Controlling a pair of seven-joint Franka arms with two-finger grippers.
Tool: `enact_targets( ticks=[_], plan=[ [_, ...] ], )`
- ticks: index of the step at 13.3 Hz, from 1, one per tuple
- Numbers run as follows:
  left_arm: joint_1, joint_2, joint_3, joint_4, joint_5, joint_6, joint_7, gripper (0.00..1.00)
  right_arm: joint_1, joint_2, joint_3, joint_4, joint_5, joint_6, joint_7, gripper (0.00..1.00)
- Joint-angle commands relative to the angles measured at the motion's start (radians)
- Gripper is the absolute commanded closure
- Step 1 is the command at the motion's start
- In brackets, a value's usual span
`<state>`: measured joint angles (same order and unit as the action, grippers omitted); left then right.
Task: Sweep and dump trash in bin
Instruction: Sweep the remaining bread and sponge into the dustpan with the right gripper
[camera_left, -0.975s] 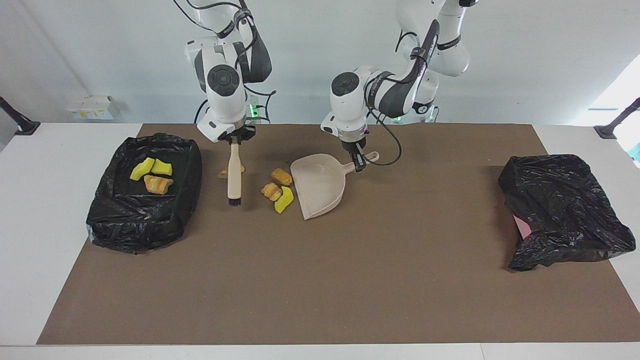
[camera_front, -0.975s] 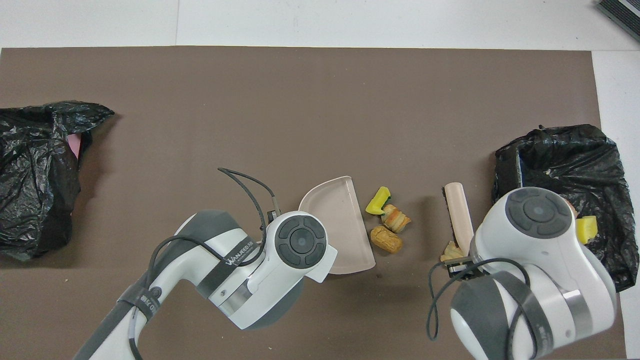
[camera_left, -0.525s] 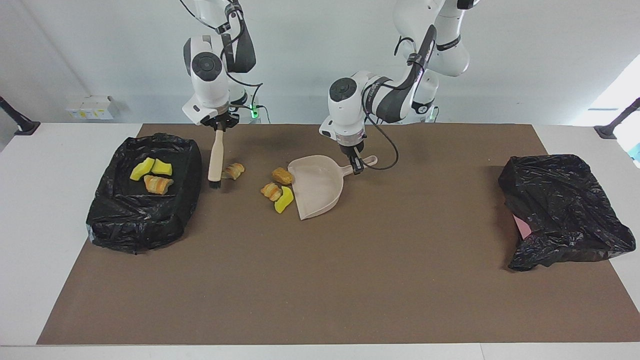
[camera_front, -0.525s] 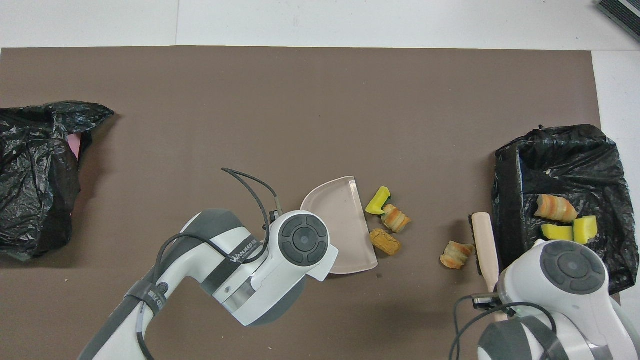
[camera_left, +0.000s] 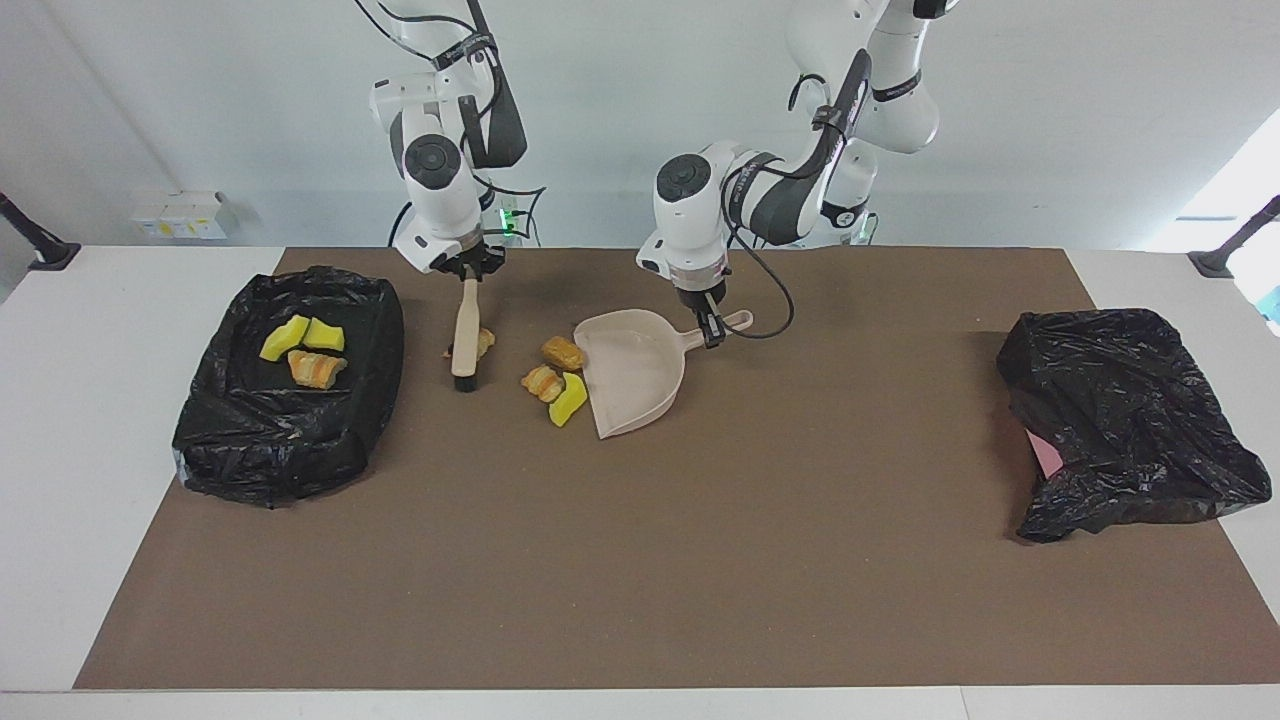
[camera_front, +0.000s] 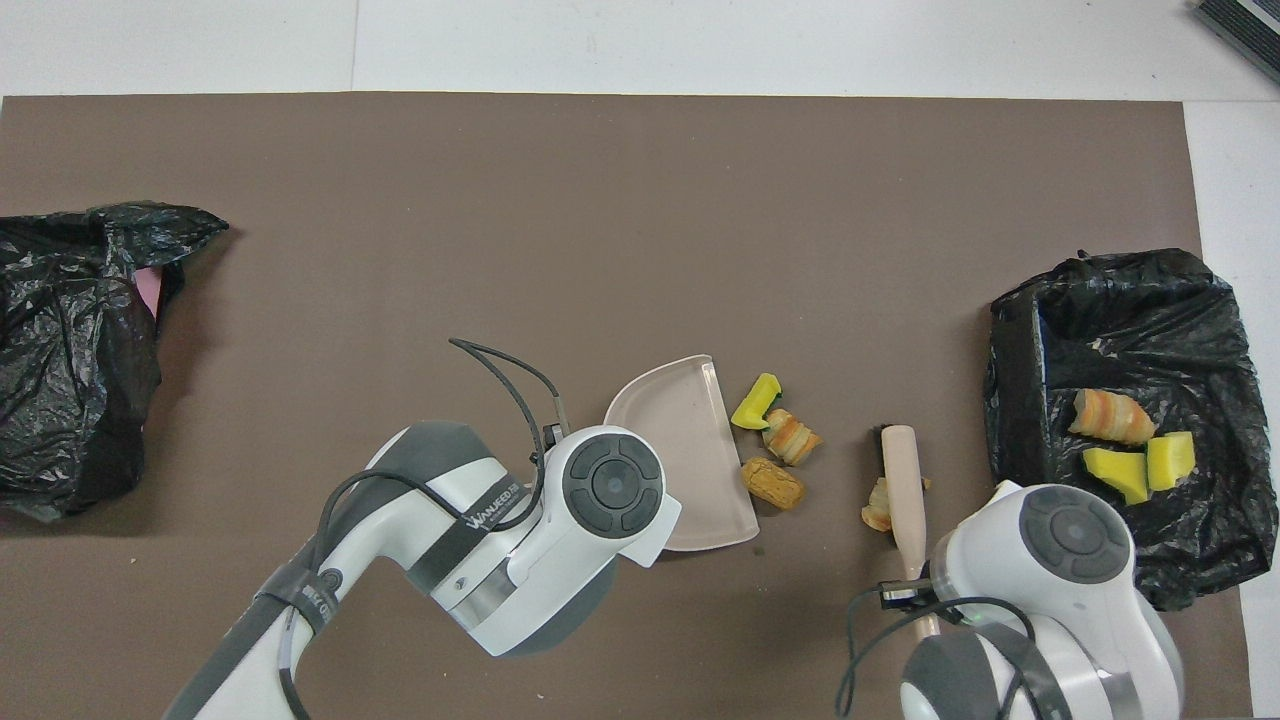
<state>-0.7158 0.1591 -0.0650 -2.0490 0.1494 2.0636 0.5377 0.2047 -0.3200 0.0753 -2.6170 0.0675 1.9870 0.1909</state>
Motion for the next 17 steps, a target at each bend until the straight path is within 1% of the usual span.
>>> enact_targets(
  ticks=[1,4,6,8,9,11,12,13,14,15,16,17],
  plan=[
    [-0.024,0.0,0.016,-0.005,0.016,0.01,-0.001,1.0,0.067,0.07,0.003,0.072,0.099,0.013,-0.01,1.0],
    [-0.022,0.0,0.016,-0.01,0.016,0.006,-0.001,1.0,0.119,0.149,0.004,0.164,0.228,0.021,-0.011,1.0],
    [-0.022,0.0,0.016,-0.01,0.015,0.006,-0.001,1.0,0.148,0.186,0.004,0.23,0.326,0.01,-0.005,1.0],
    [-0.022,0.0,0.016,-0.01,0.016,0.006,-0.001,1.0,0.168,0.217,0.004,0.293,0.344,-0.01,0.015,1.0],
    [-0.022,0.0,0.016,-0.01,0.015,0.004,-0.001,1.0,0.167,0.211,0.004,0.314,0.344,-0.042,0.015,1.0],
    [-0.022,0.0,0.016,-0.01,0.016,0.004,-0.001,1.0,0.145,0.173,-0.009,0.359,0.293,-0.191,-0.008,1.0],
    [-0.022,0.0,0.016,-0.011,0.016,0.004,-0.001,1.0,0.112,0.154,-0.011,0.37,0.225,-0.236,-0.046,1.0],
    [-0.022,0.0,0.016,-0.011,0.016,0.006,-0.001,1.0,0.072,0.138,-0.003,0.379,0.157,-0.255,-0.088,1.0],
    [-0.022,-0.001,0.016,-0.014,0.015,0.004,-0.001,1.0,0.061,0.137,-0.003,0.38,0.108,-0.248,-0.123,1.0],
    [-0.022,-0.001,0.016,-0.014,0.015,0.006,-0.001,1.0,0.061,0.145,-0.002,0.382,0.044,-0.216,-0.152,1.0],
    [-0.022,-0.001,0.016,-0.014,0.015,0.006,-0.001,1.0,0.07,0.162,0.001,0.387,-0.068,-0.153,-0.163,1.0],
    [-0.022,-0.001,0.016,-0.016,0.015,0.006,-0.001,1.0,0.078,0.206,0.001,0.423,-0.142,-0.125,-0.165,1.0]
  ],
)
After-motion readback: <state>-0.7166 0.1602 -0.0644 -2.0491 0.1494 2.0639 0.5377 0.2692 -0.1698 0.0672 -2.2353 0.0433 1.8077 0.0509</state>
